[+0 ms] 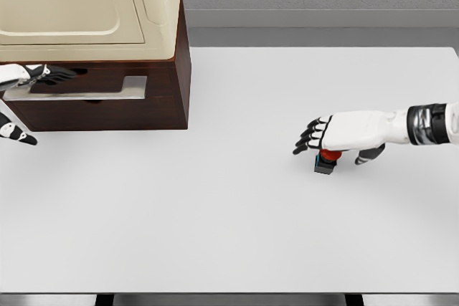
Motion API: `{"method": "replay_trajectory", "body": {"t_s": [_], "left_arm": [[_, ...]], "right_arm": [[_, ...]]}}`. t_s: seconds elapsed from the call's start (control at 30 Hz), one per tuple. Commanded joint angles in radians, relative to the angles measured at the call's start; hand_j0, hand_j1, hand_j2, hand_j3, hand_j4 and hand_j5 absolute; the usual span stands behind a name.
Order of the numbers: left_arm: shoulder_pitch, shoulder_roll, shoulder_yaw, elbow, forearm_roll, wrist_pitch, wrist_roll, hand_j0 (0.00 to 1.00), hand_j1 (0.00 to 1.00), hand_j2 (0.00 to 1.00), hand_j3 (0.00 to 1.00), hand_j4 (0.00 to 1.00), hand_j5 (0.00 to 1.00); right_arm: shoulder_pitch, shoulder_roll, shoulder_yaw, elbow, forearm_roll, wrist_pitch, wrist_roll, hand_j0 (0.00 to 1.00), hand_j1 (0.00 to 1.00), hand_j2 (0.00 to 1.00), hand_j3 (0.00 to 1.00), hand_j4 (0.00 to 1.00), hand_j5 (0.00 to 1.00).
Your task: Open the cabinet drawer with left arm, and place a switch into the drawer with right arm
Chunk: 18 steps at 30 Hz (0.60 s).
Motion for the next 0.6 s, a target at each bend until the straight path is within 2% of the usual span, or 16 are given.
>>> {"method": "replay_trajectory", "body": {"t_s": [0.0,0.3,0.57], "left_arm": [[0.000,0.001,-0.002,0.002,-0.014,0.002,0.000,1.00,1.00,1.00,1.00,1.00,1.00],[0.006,-0.010,-0.014,0.016,-0.032,-0.006,0.000,1.00,1.00,1.00,1.00,1.00,1.00],[0.014,-0.002,-0.057,-0.024,-0.059,-0.053,0.000,1.00,1.00,1.00,1.00,1.00,1.00]], "right_arm": [[-0.001,0.000,0.006,0.000,-0.004,0.002,0.000,1.00,1.00,1.00,1.00,1.00,1.00],[-0.008,-0.002,0.004,0.000,0.008,0.002,0.000,1.00,1.00,1.00,1.00,1.00,1.00],[-0.011,-0.002,0.004,-0.003,0.008,0.002,0.000,0.99,0.99,0.99,0.99,0.99,0.99]]}}
